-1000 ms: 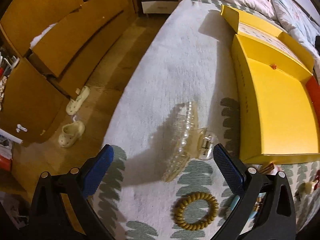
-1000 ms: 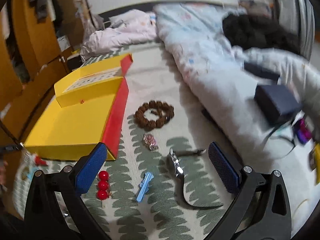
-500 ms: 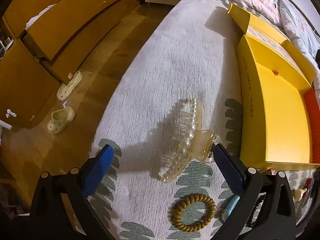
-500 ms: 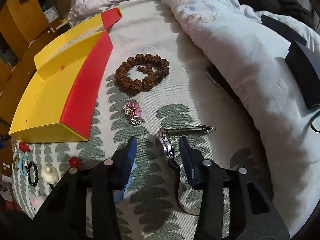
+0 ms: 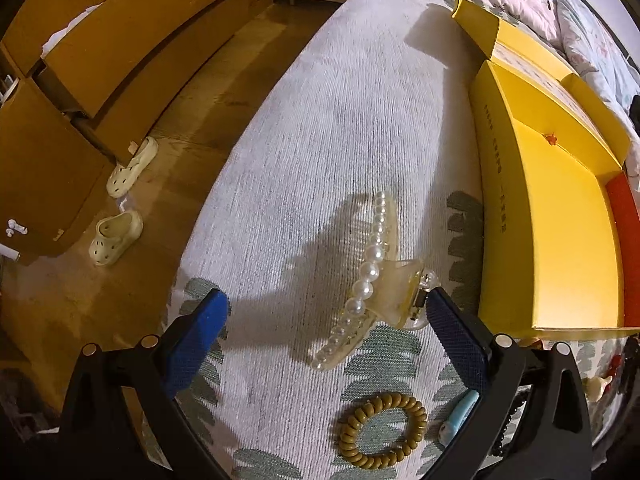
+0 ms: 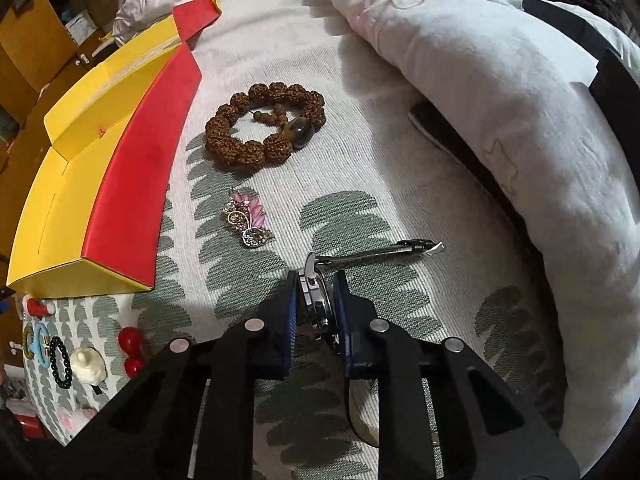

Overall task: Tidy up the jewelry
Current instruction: 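Close the right tool on the watch while the left tool grasps the pearl claw clip, then carry the pearl clip and the watch with both tools into the yellow box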

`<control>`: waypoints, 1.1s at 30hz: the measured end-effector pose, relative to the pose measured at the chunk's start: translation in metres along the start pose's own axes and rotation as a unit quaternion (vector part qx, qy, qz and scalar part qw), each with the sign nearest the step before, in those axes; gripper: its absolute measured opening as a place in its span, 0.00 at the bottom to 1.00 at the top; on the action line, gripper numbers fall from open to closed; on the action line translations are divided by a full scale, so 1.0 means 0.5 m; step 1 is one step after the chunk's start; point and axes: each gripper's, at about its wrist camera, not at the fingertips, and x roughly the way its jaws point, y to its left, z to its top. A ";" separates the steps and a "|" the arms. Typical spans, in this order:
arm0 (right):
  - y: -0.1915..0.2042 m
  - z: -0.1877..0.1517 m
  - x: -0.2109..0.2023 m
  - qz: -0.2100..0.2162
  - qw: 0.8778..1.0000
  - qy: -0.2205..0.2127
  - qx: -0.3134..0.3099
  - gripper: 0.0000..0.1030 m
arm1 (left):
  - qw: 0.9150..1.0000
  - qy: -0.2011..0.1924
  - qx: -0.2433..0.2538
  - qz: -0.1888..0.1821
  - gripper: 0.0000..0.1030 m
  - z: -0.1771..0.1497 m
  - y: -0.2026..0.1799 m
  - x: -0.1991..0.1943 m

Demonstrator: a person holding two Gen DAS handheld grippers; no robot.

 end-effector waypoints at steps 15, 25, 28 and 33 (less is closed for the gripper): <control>0.002 0.017 0.018 0.008 1.000 -0.005 0.011 0.12 | 0.999 0.033 0.016 -0.033 0.43 0.001 -0.013 0.043; -0.005 0.012 -0.014 0.021 0.999 -0.030 0.023 0.12 | 0.999 0.005 0.014 -0.047 0.39 -0.008 -0.010 0.010; -0.006 0.011 -0.045 0.039 0.998 -0.049 0.028 0.12 | 0.999 -0.014 0.007 -0.052 0.39 -0.007 -0.006 -0.017; -0.003 0.016 -0.098 0.068 0.994 -0.079 0.031 0.12 | 0.997 -0.047 0.010 -0.058 0.39 -0.010 -0.026 -0.063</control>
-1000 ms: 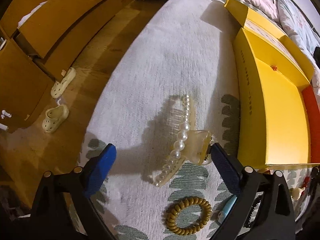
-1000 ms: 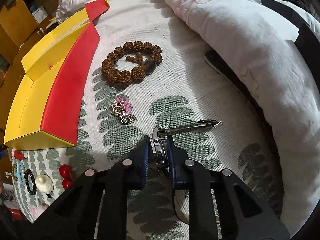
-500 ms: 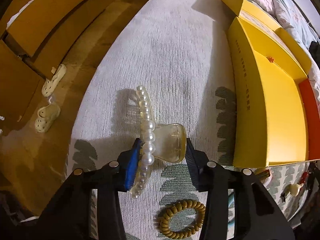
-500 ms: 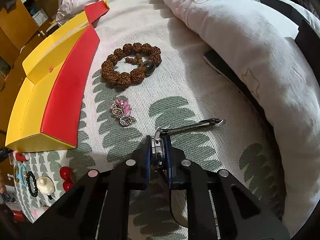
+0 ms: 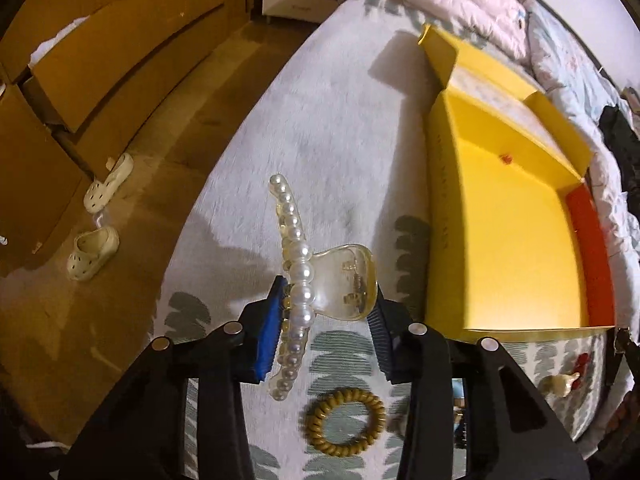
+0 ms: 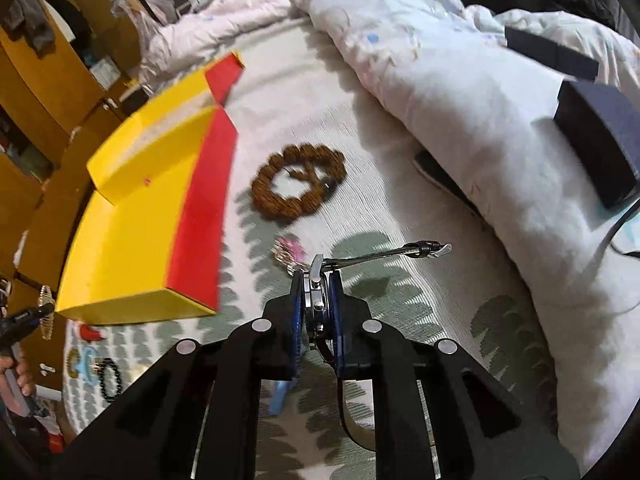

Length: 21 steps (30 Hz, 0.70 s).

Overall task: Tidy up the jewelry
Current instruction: 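Carry the pearl clip and the watch with both tools into the yellow box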

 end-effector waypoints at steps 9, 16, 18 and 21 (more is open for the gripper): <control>0.142 0.075 -0.079 0.069 0.995 -0.034 -0.061 0.12 | 0.998 -0.040 0.031 -0.044 0.39 0.014 -0.102 -0.066; 0.314 0.158 -0.054 0.103 0.986 -0.030 -0.124 0.12 | 0.996 -0.028 0.064 -0.055 0.39 0.080 -0.229 -0.034; 0.360 0.173 -0.025 0.115 0.984 -0.020 -0.138 0.12 | 0.995 -0.025 0.076 -0.056 0.39 0.097 -0.264 -0.014; 0.404 0.189 0.031 0.120 0.981 -0.002 -0.150 0.12 | 0.994 -0.009 0.089 -0.058 0.39 0.119 -0.306 0.026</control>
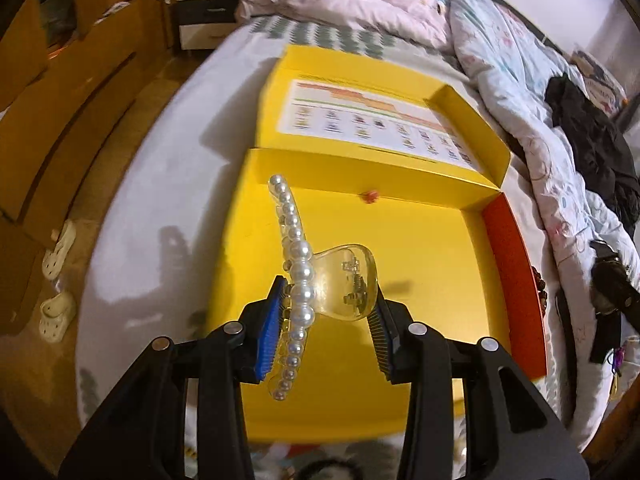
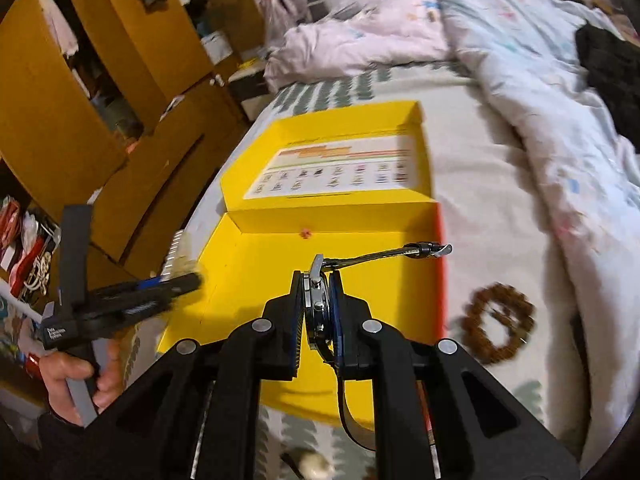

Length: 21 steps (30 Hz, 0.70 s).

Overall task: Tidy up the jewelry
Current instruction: 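Carry the pearl clip and the watch with both tools into the yellow box, then open both tools to drop the clip and watch inside the box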

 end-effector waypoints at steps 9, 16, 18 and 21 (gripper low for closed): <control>0.001 0.043 0.185 0.003 0.998 0.058 -0.012 0.12 | 0.999 0.035 0.005 0.010 0.39 0.057 -0.033 0.119; -0.015 0.037 0.295 -0.014 0.995 0.099 -0.016 0.12 | 0.998 0.068 0.000 0.017 0.39 0.068 -0.031 0.187; -0.018 0.033 0.315 -0.016 0.994 0.106 -0.016 0.12 | 0.997 0.073 -0.001 0.016 0.39 0.070 -0.032 0.199; -0.025 0.032 0.341 -0.025 0.993 0.118 -0.015 0.12 | 0.997 0.079 -0.009 0.011 0.39 0.073 -0.027 0.214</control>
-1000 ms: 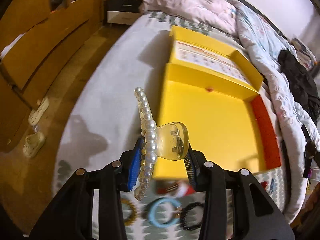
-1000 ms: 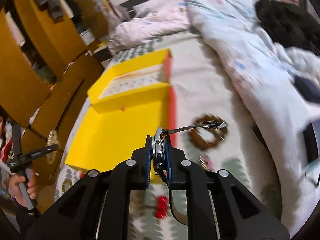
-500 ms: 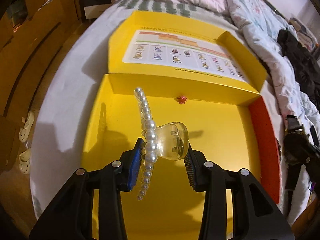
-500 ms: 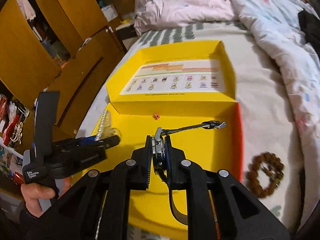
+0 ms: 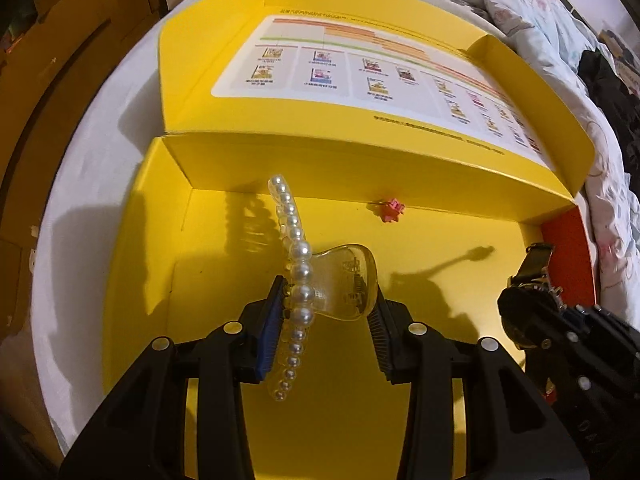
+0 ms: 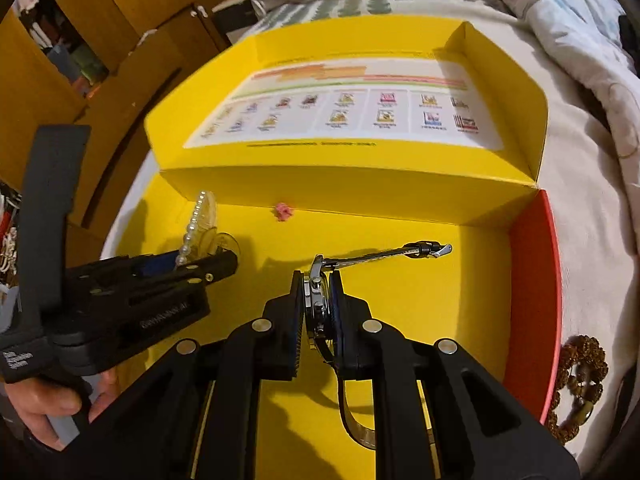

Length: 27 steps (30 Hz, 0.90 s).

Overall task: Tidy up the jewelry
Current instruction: 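Open both tools to drop the clip and watch inside the box, then withdraw both tools from the box toward the remaining jewelry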

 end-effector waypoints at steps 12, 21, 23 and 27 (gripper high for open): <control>-0.015 0.015 0.054 -0.003 1.000 0.015 0.015 0.16 | 1.000 0.003 0.012 -0.009 0.43 0.010 0.005 0.006; -0.027 0.010 -0.045 -0.007 0.999 -0.039 0.028 0.21 | 1.000 -0.001 -0.005 -0.020 0.69 0.014 0.018 -0.038; -0.030 0.001 -0.085 -0.003 0.998 -0.050 0.034 0.21 | 1.000 -0.009 -0.005 -0.018 0.71 0.005 0.019 -0.067; -0.029 -0.035 -0.172 -0.002 0.997 -0.069 0.028 0.21 | 1.000 -0.025 0.005 -0.013 0.72 -0.030 0.014 -0.134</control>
